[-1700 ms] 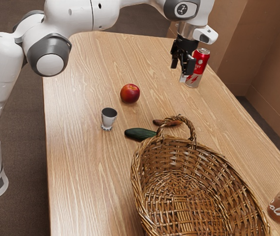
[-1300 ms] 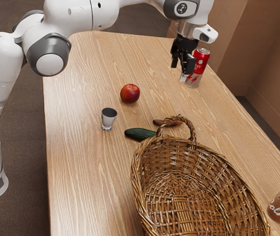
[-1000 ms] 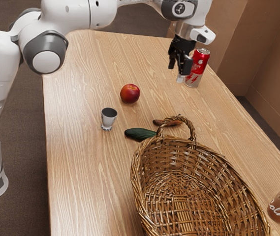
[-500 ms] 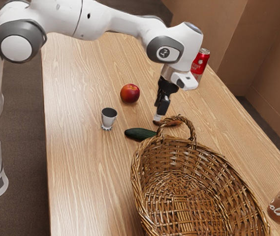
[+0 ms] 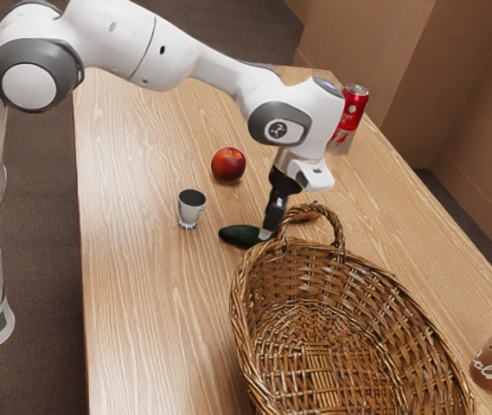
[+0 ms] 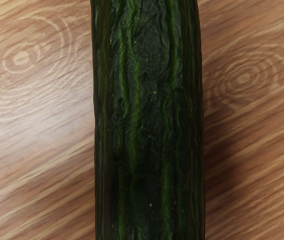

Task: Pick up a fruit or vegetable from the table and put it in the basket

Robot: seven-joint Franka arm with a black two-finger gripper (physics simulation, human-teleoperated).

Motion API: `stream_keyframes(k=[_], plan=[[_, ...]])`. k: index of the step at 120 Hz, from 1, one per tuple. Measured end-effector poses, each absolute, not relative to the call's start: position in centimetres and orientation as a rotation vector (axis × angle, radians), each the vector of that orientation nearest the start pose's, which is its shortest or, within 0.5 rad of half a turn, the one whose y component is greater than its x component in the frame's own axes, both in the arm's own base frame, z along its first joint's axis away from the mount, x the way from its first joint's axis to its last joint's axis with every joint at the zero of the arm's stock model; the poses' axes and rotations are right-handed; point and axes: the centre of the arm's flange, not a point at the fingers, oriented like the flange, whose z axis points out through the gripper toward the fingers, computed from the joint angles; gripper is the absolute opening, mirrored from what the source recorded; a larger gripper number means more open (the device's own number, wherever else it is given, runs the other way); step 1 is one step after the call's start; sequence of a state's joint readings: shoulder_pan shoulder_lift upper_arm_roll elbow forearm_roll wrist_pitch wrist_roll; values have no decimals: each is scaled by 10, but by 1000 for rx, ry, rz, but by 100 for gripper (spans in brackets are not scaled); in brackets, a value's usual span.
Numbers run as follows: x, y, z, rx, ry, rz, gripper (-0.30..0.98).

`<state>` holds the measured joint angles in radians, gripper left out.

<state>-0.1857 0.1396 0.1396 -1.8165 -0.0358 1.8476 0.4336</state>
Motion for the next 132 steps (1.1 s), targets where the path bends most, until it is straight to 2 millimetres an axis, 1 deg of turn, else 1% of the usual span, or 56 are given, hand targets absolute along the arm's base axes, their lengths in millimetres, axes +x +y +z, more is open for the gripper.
stream_keyframes(k=[17, 38, 53, 88, 92, 108, 116, 122, 132], plan=[[594, -40, 431, -3083, 775, 155, 69], [602, -55, 426, -3080, 822, 81, 69], [606, -56, 419, -3083, 827, 63, 69], [610, -57, 413, -3081, 835, 45, 68], [610, -57, 413, -3081, 834, 45, 65], [609, -56, 411, -3084, 824, 48, 39], [610, -51, 410, -3087, 810, 47, 28], [610, -49, 411, -3088, 803, 46, 24], [610, -48, 411, -3088, 792, 43, 23]])
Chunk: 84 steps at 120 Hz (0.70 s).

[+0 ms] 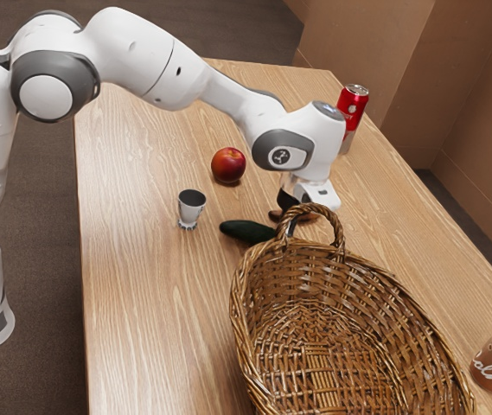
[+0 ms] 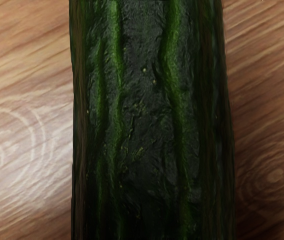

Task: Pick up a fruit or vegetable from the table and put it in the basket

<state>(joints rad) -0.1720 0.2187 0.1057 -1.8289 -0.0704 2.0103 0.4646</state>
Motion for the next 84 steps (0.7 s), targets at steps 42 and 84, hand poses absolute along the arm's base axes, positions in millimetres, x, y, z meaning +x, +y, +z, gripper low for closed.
stream_keyframes(k=[42, 84], plan=[[616, -41, 441, -3084, 745, -41, 22], [626, -5, 527, -3061, 647, -218, 21]])
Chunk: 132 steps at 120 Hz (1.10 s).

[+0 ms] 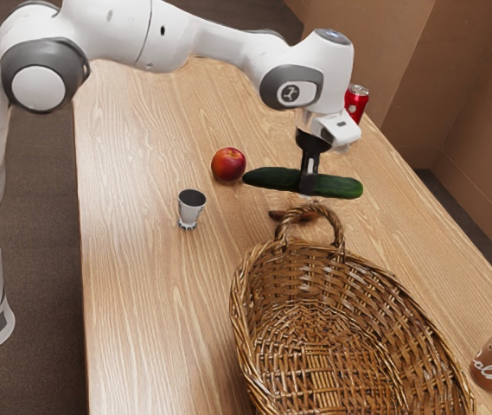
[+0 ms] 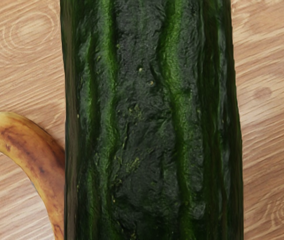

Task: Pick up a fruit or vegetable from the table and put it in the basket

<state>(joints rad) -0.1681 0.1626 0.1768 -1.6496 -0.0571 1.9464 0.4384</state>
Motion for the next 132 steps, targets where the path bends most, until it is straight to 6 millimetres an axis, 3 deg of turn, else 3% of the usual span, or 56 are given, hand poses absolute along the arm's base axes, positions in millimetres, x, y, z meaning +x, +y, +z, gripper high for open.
stream_keyframes(k=[11, 24, 43, 52, 64, 79, 97, 120, 132], plan=[[620, -16, 594, -3031, 677, -341, 20], [601, -55, 659, -2998, 781, -447, 21], [570, -144, 694, -2964, 1011, -481, 20], [557, -194, 691, -2945, 1138, -462, 19], [555, -261, 672, -2920, 1305, -431, 18], [566, -318, 645, -2895, 1433, -403, 18], [575, -354, 606, -2886, 1489, -345, 18], [567, -370, 607, -2865, 1505, -367, 18], [561, -374, 612, -2862, 1513, -377, 42]])
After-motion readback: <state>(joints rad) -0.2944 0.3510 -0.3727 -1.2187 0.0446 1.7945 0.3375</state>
